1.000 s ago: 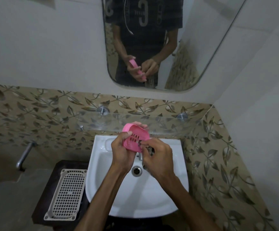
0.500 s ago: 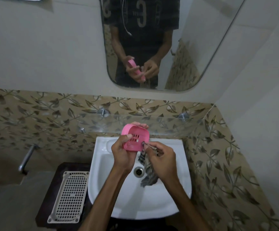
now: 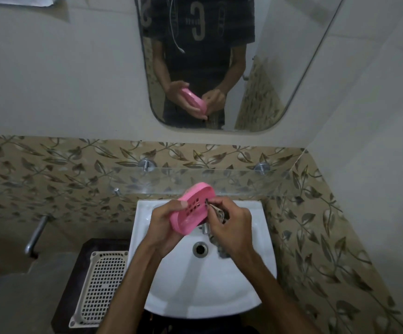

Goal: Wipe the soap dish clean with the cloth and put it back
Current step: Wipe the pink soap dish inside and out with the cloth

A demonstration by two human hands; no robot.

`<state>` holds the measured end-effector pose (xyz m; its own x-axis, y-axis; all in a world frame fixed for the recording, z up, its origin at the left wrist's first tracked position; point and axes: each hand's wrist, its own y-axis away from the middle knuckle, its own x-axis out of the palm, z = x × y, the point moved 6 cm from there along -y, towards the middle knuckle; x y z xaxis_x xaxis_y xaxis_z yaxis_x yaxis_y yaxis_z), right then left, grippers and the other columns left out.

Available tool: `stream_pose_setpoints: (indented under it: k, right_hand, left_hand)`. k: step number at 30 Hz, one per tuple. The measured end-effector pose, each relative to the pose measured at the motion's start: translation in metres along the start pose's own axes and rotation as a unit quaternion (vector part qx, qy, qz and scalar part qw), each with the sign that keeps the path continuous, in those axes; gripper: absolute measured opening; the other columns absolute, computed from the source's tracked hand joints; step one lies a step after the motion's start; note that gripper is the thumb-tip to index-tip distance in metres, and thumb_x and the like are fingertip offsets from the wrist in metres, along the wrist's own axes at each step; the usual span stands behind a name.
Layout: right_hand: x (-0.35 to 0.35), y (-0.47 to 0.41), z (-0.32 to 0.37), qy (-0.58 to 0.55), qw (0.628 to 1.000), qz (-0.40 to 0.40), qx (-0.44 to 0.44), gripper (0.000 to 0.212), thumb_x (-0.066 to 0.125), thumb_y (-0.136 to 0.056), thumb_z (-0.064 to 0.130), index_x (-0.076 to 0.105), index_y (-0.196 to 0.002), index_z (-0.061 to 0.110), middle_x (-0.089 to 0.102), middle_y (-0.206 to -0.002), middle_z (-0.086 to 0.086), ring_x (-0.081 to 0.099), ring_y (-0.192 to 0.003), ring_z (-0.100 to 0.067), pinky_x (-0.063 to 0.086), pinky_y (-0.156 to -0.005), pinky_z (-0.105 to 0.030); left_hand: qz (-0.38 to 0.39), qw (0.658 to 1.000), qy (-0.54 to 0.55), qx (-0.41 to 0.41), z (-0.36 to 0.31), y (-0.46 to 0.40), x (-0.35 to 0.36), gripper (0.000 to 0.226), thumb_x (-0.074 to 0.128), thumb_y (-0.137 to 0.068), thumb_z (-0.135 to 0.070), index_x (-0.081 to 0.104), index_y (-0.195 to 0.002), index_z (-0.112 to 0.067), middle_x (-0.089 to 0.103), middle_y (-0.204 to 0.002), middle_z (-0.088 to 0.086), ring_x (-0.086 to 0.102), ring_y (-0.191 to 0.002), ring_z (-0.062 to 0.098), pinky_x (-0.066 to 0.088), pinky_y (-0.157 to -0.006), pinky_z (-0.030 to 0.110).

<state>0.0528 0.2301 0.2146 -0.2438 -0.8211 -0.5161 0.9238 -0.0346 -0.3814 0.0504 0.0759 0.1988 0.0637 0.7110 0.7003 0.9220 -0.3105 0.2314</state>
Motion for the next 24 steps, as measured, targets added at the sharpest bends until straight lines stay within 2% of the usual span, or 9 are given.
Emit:
stream_pose_setpoints:
  k: [2, 4, 8, 12, 13, 15, 17, 21, 24]
  right_hand:
    - [-0.003, -0.005, 0.004, 0.061, 0.997, 0.005, -0.049, 0.015, 0.072, -0.091, 0.021, 0.075, -0.105, 0.018, 0.079, -0.089, 0.004, 0.073, -0.075, -0.012, 0.061, -0.067, -0.036]
    - [-0.006, -0.01, 0.009, 0.083, 0.993, 0.007, -0.078, 0.017, 0.074, -0.09, 0.022, 0.077, -0.107, 0.018, 0.079, -0.091, 0.001, 0.074, -0.076, -0.016, 0.061, -0.067, -0.039]
    - [-0.01, -0.015, 0.007, 0.088, 0.995, -0.009, -0.052, 0.02, 0.077, -0.092, 0.026, 0.08, -0.11, 0.019, 0.067, -0.097, -0.002, 0.063, -0.079, -0.014, 0.058, -0.067, -0.033]
    - [0.005, 0.008, 0.018, 0.055, 0.993, 0.064, -0.082, 0.013, 0.073, -0.093, 0.021, 0.079, -0.103, 0.016, 0.07, -0.097, 0.001, 0.064, -0.083, -0.011, 0.057, -0.072, -0.035]
    - [0.005, 0.006, 0.019, 0.054, 0.993, 0.056, -0.084, 0.011, 0.074, -0.092, 0.019, 0.08, -0.101, 0.015, 0.072, -0.096, 0.001, 0.065, -0.083, -0.01, 0.058, -0.073, -0.033]
    - [-0.006, -0.009, 0.013, 0.068, 0.996, -0.006, -0.058, 0.011, 0.078, -0.09, 0.017, 0.081, -0.1, 0.014, 0.072, -0.093, 0.001, 0.064, -0.079, -0.008, 0.058, -0.071, -0.028]
    - [-0.013, -0.019, 0.012, 0.075, 0.995, -0.053, -0.036, 0.011, 0.08, -0.089, 0.017, 0.081, -0.098, 0.013, 0.073, -0.091, 0.001, 0.064, -0.076, -0.008, 0.055, -0.07, -0.022]
    - [0.002, -0.003, 0.022, 0.031, 0.997, 0.011, -0.074, 0.009, 0.082, -0.086, 0.017, 0.081, -0.094, 0.013, 0.077, -0.091, 0.001, 0.068, -0.079, -0.007, 0.057, -0.074, -0.022]
    - [-0.01, -0.019, 0.008, 0.029, 0.998, -0.041, -0.037, 0.01, 0.082, -0.087, 0.016, 0.082, -0.097, 0.015, 0.077, -0.092, 0.002, 0.069, -0.08, -0.007, 0.059, -0.074, -0.029]
  left_hand:
    - [-0.025, 0.999, -0.025, -0.014, 0.004, 0.003, -0.002, 0.075, 0.076, -0.058, -0.017, 0.061, -0.128, 0.007, 0.066, -0.12, 0.028, 0.061, -0.11, 0.04, 0.044, -0.109, 0.063]
    - [-0.048, 0.999, 0.007, 0.001, 0.008, 0.005, -0.001, 0.068, 0.072, -0.059, -0.015, 0.063, -0.123, 0.009, 0.066, -0.12, 0.03, 0.059, -0.111, 0.042, 0.039, -0.112, 0.067]
    - [-0.105, 0.992, 0.056, 0.033, 0.011, 0.007, -0.002, 0.055, 0.069, -0.052, -0.013, 0.07, -0.104, 0.006, 0.068, -0.11, 0.029, 0.06, -0.104, 0.041, 0.037, -0.113, 0.06]
    - [-0.112, 0.988, 0.092, 0.052, 0.009, 0.006, 0.002, 0.033, 0.061, -0.052, -0.006, 0.078, -0.08, -0.001, 0.07, -0.09, 0.021, 0.064, -0.079, 0.029, 0.053, -0.078, 0.038]
    - [-0.107, 0.989, 0.086, 0.052, 0.008, 0.005, 0.003, 0.035, 0.063, -0.05, -0.007, 0.079, -0.08, -0.001, 0.07, -0.091, 0.021, 0.066, -0.078, 0.029, 0.054, -0.077, 0.037]
    - [-0.102, 0.992, 0.064, 0.045, 0.008, 0.006, 0.01, 0.036, 0.061, -0.052, -0.007, 0.08, -0.082, -0.002, 0.072, -0.094, 0.021, 0.069, -0.082, 0.029, 0.051, -0.087, 0.041]
    - [-0.107, 0.992, 0.05, 0.048, 0.006, 0.007, 0.015, 0.032, 0.054, -0.059, -0.005, 0.08, -0.079, -0.004, 0.074, -0.09, 0.018, 0.07, -0.08, 0.026, 0.05, -0.085, 0.04]
    - [-0.123, 0.99, 0.051, 0.055, 0.001, 0.008, 0.016, 0.029, 0.05, -0.068, -0.004, 0.079, -0.068, -0.005, 0.072, -0.079, 0.016, 0.063, -0.077, 0.028, 0.048, -0.079, 0.036]
    - [-0.125, 0.99, 0.05, 0.047, 0.004, 0.009, 0.021, 0.035, 0.051, -0.063, -0.005, 0.077, -0.086, 0.002, 0.073, -0.091, 0.021, 0.067, -0.085, 0.03, 0.049, -0.089, 0.041]
